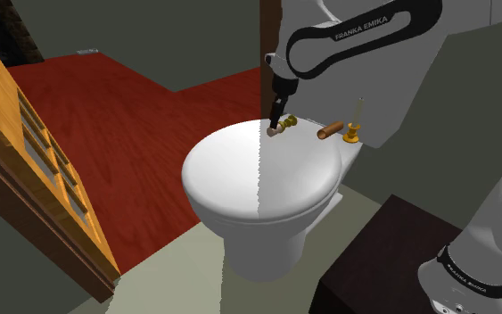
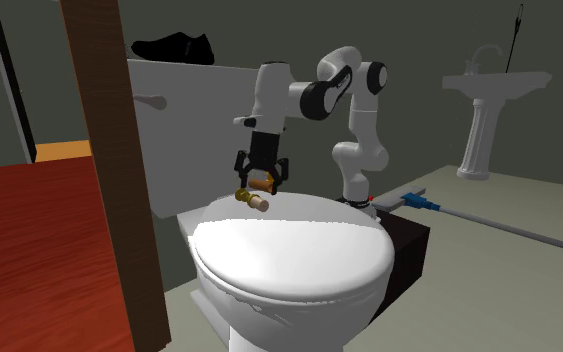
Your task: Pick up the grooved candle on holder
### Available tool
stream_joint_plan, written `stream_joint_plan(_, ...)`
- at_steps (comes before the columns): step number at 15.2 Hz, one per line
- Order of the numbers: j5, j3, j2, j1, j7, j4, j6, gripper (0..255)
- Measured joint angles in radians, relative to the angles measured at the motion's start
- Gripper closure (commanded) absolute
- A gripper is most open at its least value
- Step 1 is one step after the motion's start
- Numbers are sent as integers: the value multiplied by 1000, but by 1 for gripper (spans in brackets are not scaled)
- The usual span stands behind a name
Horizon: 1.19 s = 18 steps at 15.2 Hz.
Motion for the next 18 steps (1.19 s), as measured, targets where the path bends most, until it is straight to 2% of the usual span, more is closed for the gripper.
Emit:
stream_joint_plan(7,-6,0,38,0,-2,-41,82,0)
stream_joint_plan(8,-7,1,40,1,-1,-44,87,255)
stream_joint_plan(18,-7,1,41,1,0,-49,94,255)
